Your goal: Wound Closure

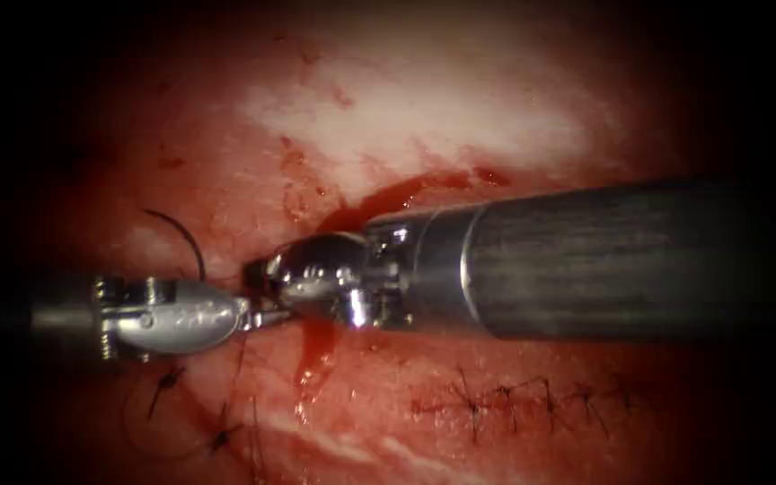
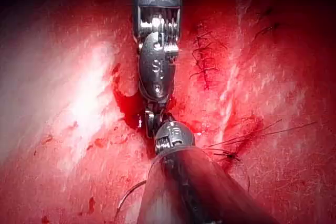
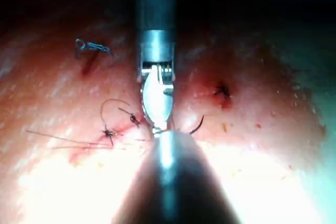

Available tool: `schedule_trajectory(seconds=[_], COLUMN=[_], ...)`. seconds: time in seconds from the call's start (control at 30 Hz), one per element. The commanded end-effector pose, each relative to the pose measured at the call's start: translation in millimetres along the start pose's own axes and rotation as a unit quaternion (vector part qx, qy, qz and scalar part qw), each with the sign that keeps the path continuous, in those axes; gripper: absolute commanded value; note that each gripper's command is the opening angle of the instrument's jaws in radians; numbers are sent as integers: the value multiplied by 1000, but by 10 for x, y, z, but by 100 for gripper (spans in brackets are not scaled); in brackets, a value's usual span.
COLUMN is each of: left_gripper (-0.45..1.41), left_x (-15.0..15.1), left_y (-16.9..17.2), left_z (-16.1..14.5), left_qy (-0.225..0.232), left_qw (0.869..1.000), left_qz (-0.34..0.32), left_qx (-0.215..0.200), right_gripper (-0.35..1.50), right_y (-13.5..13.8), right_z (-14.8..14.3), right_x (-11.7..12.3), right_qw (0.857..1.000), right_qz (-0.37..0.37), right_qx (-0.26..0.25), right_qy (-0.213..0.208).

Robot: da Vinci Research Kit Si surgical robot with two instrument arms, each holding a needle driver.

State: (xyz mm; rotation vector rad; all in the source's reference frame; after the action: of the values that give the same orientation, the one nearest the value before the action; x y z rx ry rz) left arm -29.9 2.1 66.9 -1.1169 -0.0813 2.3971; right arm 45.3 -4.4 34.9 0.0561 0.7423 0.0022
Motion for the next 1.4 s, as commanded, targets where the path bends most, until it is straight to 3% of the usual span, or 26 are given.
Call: schedule_trajectory(seconds=[0.03, 0.1, 0.27, 0.57, 0.87, 1.4], left_gripper=[-45, -45, -45, -45, -45, -45], left_x=[-5, -9, -14, -6, 35, 35], left_y=[3, 2, -3, -42, -121, -221], left_z=[5, 7, 8, 5, 4, 67], left_qy=[-1, -4, -7, -14, -17, -21], left_qw=[1000, 1000, 1000, 1000, 999, 998], left_qz=[0, 2, 4, -2, -16, -16], left_qx=[1, 2, 4, 12, 29, 54], right_gripper=[-35, -35, -35, -35, -35, -35], right_y=[-3, -1, -5, -8, -20, -46], right_z=[-8, -42, -68, -71, -76, -65], right_x=[-5, -12, -25, -29, -41, -45], right_qw=[1000, 998, 996, 996, 995, 996], right_qz=[8, 33, 57, 61, 67, 60], right_qx=[-9, -40, -55, -57, -56, -50], right_qy=[6, 23, 35, 34, 38, 48])
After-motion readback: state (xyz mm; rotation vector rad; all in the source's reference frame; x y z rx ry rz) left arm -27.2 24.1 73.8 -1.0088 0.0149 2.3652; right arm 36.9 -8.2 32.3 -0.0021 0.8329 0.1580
